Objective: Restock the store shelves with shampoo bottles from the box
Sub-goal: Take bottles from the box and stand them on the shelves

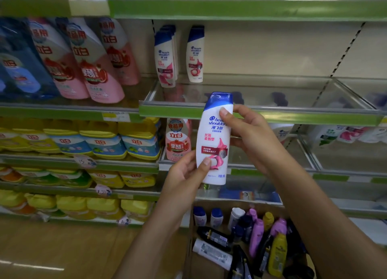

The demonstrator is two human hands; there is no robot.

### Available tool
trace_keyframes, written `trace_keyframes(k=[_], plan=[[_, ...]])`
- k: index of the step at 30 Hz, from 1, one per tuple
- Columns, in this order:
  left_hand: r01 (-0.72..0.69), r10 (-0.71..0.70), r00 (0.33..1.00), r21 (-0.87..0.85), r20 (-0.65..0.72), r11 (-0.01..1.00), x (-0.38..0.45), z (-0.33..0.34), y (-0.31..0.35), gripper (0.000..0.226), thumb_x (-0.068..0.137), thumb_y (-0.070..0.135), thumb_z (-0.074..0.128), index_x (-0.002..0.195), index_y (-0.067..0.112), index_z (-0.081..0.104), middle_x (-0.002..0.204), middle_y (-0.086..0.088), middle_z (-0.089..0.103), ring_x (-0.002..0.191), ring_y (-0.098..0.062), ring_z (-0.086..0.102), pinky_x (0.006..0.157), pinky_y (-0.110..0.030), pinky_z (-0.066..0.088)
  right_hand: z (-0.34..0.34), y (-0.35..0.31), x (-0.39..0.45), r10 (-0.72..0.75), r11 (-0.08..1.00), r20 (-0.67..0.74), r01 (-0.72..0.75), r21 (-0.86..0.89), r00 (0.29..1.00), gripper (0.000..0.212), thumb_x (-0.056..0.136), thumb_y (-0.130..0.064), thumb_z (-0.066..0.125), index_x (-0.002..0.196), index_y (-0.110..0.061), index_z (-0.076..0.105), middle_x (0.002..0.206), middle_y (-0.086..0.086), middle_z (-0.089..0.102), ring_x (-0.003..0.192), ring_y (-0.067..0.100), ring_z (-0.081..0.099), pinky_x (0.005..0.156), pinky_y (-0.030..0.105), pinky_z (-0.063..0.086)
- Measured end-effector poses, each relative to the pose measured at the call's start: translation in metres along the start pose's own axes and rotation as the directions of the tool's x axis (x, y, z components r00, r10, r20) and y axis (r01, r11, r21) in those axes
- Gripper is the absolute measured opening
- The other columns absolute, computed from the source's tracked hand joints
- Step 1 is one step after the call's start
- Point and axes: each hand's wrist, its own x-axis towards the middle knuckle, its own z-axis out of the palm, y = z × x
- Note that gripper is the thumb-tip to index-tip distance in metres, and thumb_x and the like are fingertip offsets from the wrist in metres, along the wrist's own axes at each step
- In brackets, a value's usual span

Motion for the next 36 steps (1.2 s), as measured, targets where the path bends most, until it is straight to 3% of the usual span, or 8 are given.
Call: trace_keyframes(k=[5,10,16,22,27,31,36], plan=[[0.009,-0.011,0.999,0.072,0.031,0.997,0.051,-0.027,0.02,0.02,0.091,0.03,0.057,0.111,0.028,0.06,0.102,0.011,0.072,0.093,-0.004,0.068,0.079,-0.024,0.056,0.018,-0.005,0.046,-0.055,0.998,-0.042,0.056,0.026,0.998,0.028,0.094,-0.026,0.059,0.117,-0.011,0.061,0.095,0.004,0.074,0.086,0.019,0.071,0.072,0.03,0.056],[-0.022,0.018,0.999,0.134,0.03,0.991,0.106,-0.055,0.04,0.011,0.09,0.027,0.061,0.1,0.031,0.064,0.099,0.01,0.073,0.094,-0.009,0.068,0.086,-0.037,0.056,0.031,-0.014,0.093,-0.103,0.994,-0.061,0.106,0.036,0.993,0.03,0.094,-0.024,0.059,0.121,-0.012,0.06,0.103,0.005,0.073,0.094,0.022,0.072,0.081,0.033,0.058],[-0.049,0.039,0.997,0.14,0.07,0.989,0.158,-0.073,0.053,0.025,0.087,0.027,0.063,0.113,0.024,0.062,0.101,0.009,0.072,0.095,-0.007,0.068,0.085,-0.031,0.055,0.041,-0.02,0.142,-0.164,0.986,-0.062,0.166,0.021,0.984,0.033,0.096,-0.022,0.057,0.126,-0.009,0.057,0.1,0.006,0.073,0.09,0.021,0.071,0.073,0.031,0.056],[-0.149,0.13,0.988,0.269,0.086,0.952,0.201,-0.079,0.064,0.037,0.079,0.021,0.073,0.113,0.02,0.057,0.104,0.008,0.068,0.094,-0.003,0.065,0.078,-0.019,0.055,0.042,-0.022,0.174,-0.23,0.972,-0.062,0.232,0.028,0.971,0.024,0.098,-0.018,0.054,0.121,-0.014,0.055,0.094,0.002,0.072,0.088,0.017,0.07,0.075,0.032,0.057],[-0.196,0.169,0.98,0.365,0.106,0.91,0.24,-0.08,0.067,0.034,0.081,0.014,0.072,0.111,0.016,0.056,0.103,0.007,0.066,0.096,-0.005,0.063,0.082,-0.023,0.053,0.038,-0.016,0.199,-0.287,0.957,-0.042,0.288,0.03,0.957,0.027,0.099,-0.013,0.052,0.124,-0.02,0.048,0.092,0.0,0.069,0.089,0.016,0.068,0.077,0.032,0.056],[-0.211,0.172,0.977,0.421,0.128,0.882,0.261,-0.075,0.063,0.038,0.082,0.015,0.07,0.117,0.014,0.054,0.111,0.0,0.066,0.101,-0.011,0.063,0.086,-0.028,0.052,0.034,-0.007,0.215,-0.321,0.947,-0.06,0.322,0.0,0.945,0.036,0.098,-0.011,0.052,0.133,-0.016,0.043,0.096,0.001,0.069,0.094,0.017,0.069,0.077,0.031,0.055],[-0.271,0.226,0.962,0.478,0.151,0.836,0.281,-0.073,0.061,0.035,0.084,0.017,0.068,0.117,0.018,0.053,0.109,0.006,0.065,0.094,-0.004,0.06,0.077,-0.014,0.046,0.031,-0.001,0.228,-0.359,0.931,-0.061,0.352,-0.097,0.932,0.044,0.099,-0.012,0.051,0.14,-0.012,0.037,0.111,0.009,0.065,0.103,0.015,0.067,0.081,0.027,0.055]])
